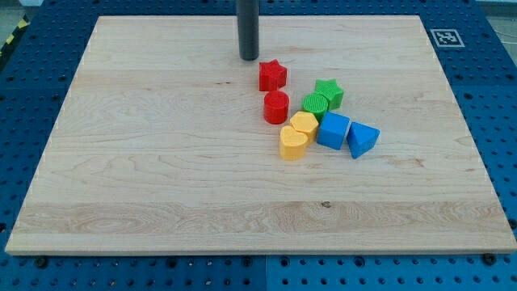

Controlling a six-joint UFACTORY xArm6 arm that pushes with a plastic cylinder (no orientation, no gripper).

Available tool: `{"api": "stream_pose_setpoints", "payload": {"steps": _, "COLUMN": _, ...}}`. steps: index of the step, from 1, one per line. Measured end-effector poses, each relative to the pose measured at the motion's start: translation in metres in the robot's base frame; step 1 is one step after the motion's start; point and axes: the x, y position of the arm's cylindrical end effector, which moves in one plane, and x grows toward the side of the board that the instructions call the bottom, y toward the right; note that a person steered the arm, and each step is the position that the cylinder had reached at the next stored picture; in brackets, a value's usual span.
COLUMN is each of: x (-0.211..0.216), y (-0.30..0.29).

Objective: Move the red star away from the red circle

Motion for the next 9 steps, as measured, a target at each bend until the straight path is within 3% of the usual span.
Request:
{"api": "stream_pose_setpoints", "payload": {"steps": 2, "x": 0.006, "y": 0.061}}
{"api": "stream_pose_setpoints", "payload": {"steps": 3, "x": 0.035, "y": 0.060}}
{"api": "stream_pose_setpoints", "payload": {"steps": 6, "x": 0.064, "y": 0.070}}
{"api": "stream_pose_setpoints", "payload": {"steps": 9, "x": 0.058, "y": 0.028}}
